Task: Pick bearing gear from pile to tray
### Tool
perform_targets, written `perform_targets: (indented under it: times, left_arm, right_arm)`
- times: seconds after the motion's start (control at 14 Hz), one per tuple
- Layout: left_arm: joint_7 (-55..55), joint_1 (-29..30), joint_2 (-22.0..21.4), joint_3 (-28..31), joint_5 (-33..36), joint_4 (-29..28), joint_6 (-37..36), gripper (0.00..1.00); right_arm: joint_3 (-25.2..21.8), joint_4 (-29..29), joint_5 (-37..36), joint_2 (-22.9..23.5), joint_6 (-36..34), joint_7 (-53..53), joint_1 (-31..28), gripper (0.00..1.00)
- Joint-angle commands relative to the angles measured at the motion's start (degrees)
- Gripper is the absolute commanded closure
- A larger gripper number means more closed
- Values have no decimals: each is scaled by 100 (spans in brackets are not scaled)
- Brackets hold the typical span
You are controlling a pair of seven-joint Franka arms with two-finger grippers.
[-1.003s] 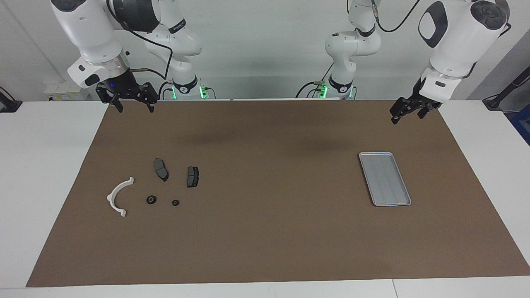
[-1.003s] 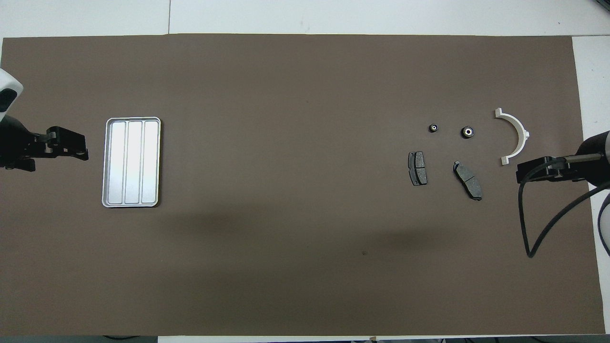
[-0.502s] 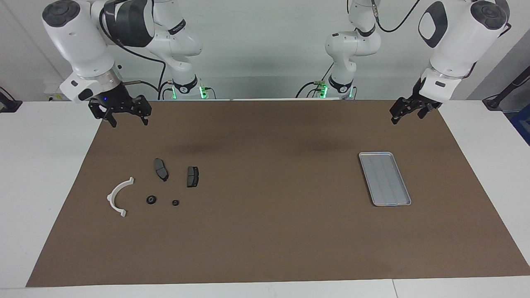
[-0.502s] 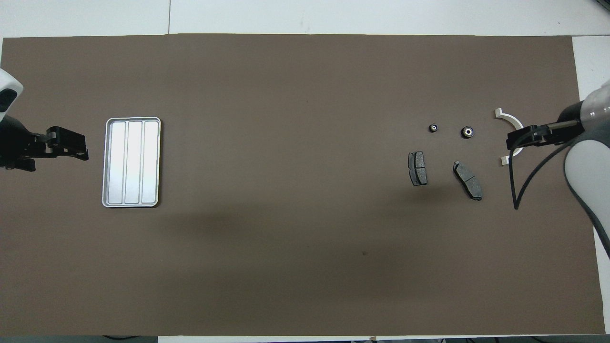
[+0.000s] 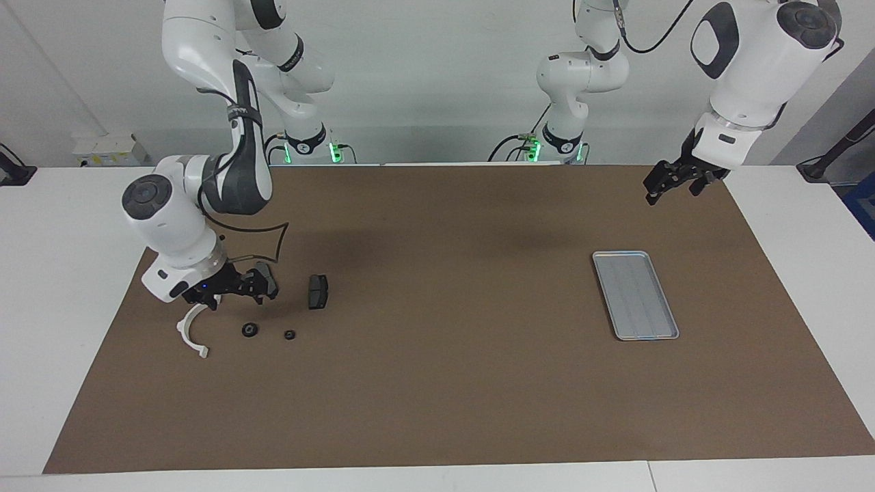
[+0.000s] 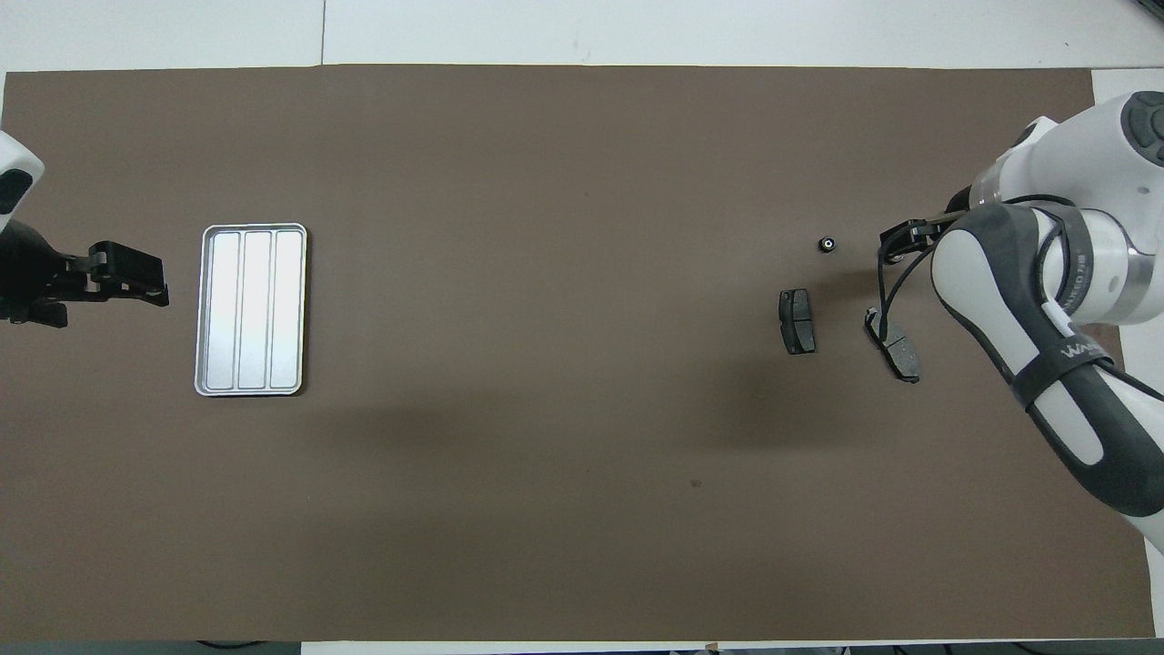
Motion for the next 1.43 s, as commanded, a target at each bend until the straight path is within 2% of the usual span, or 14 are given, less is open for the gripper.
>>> perform_targets:
  times: [0.0, 0.14, 0.43, 0.5, 0.57, 0.72, 0.86, 1.07, 1.22, 1.36]
  left_arm:
    - [54, 23, -130, -8, -58, -123, 75, 0]
    - [54, 23, -130, -8, -58, -131, 75, 0]
    - [54, 23, -121, -8, -58, -123, 75, 0]
    - [54, 23, -121, -8, -58, -123, 75, 0]
    - [54, 23, -130, -8, -58, -123, 75, 0]
    - [54, 23, -130, 1, -58, -131, 75, 0]
    - [54, 23, -130, -8, -58, -123, 75, 0]
    - [54, 23, -121, -8, -58, -131, 75, 0]
    - [54, 23, -130, -8, -58, -123, 75, 0]
    - [54, 23, -121, -8, -58, -123, 75, 0]
  right_arm:
    - [16, 67, 3, 461, 450, -157, -31, 0]
    - [16, 24, -6, 717, 793, -157, -31, 0]
    - [16, -117, -6, 718, 847, -306, -75, 1]
    - [8, -117, -6, 709, 830, -315, -84, 5]
    - [7, -126, 3, 709, 830, -315, -84, 18]
    - [7, -109, -6, 709, 795, -324, -84, 98]
    - [7, -39, -14, 648, 620, -324, -75, 100]
    - [7, 259, -111, 289, 6, -289, 4, 100]
    - [69, 671, -120, 77, -530, -105, 30, 100]
    - [87, 1338, -120, -11, -1301, 403, 380, 100]
